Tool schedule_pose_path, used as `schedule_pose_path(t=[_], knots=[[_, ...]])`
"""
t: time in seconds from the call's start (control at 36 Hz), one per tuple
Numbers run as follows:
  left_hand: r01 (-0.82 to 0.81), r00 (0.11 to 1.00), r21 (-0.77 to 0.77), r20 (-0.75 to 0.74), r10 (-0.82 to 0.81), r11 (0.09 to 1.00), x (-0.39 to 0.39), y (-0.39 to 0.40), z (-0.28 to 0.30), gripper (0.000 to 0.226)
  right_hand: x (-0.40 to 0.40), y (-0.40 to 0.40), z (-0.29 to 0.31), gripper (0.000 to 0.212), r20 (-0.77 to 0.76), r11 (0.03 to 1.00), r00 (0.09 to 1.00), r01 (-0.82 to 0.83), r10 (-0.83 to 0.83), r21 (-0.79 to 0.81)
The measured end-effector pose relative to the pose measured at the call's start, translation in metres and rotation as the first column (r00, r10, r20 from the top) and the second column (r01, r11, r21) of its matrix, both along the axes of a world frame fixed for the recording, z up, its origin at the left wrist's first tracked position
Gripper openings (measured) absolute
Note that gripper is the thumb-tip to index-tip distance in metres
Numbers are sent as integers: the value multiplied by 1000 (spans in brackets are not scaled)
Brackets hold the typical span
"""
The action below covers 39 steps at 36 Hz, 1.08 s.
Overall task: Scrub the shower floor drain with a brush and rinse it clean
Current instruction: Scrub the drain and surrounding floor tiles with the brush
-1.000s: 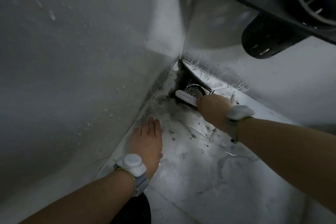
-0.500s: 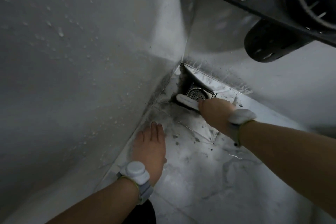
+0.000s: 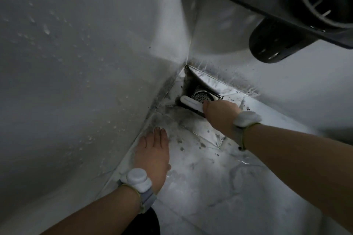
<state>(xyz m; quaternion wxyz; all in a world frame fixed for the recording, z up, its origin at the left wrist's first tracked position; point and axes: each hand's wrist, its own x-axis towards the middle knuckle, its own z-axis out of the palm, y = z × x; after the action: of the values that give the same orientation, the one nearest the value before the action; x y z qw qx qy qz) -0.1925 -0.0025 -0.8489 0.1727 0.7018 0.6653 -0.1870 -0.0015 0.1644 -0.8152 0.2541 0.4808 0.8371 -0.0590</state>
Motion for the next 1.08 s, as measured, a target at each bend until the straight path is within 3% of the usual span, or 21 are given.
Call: schedule_pose_path(t=[0.08,0.19,0.28,0.33,0.42,0.56,0.61,0.67,0.75,0.81,0.89,0.94,1.0,1.08], knots=[[-3,999,-24,-40,2,1000,-1,-1,-1,125,26,-14,-1,36,7,996,999,44,-45,76],[-14,999,-39,-42,13,999,0,1,-3,128,74,-19,-4,57,23,976,989,141,-147,166],[-9,999,-41,-41,7,999,2,4,0,126,89,5,-9,41,116,946,988,58,-100,319],[-13,999,-39,-47,11,999,2,3,1,124,85,23,-4,31,17,922,998,55,-67,383],[-16,999,-44,-52,14,999,3,3,2,124,64,19,-1,26,43,948,991,109,-128,299],[-23,999,-36,-40,22,999,-1,0,-2,126,70,-15,-8,52,-46,965,983,183,-177,189],[-20,999,-41,-33,19,999,0,0,-1,126,84,1,-10,44,76,954,982,147,-172,262],[-15,999,-31,-37,14,999,1,1,-1,127,90,21,-8,35,95,906,966,190,-242,378],[-16,999,-32,-37,15,999,-1,1,-3,128,83,32,-2,23,43,975,994,85,-96,207],[-23,999,-46,-32,22,999,-2,-1,-5,129,76,20,-2,19,-31,974,992,125,-121,188],[-20,1000,-50,-22,19,999,-2,-1,-3,129,78,-16,-6,47,-8,967,974,225,-225,123],[-21,999,-48,-25,19,999,-1,-1,-1,128,91,-19,-4,52,-26,966,978,207,-206,157],[-14,999,-35,-35,12,999,0,0,1,126,106,-4,-2,40,24,973,990,134,-141,190],[-9,998,-28,-61,7,1000,1,2,3,124,103,24,6,22,-3,965,986,164,-167,203]])
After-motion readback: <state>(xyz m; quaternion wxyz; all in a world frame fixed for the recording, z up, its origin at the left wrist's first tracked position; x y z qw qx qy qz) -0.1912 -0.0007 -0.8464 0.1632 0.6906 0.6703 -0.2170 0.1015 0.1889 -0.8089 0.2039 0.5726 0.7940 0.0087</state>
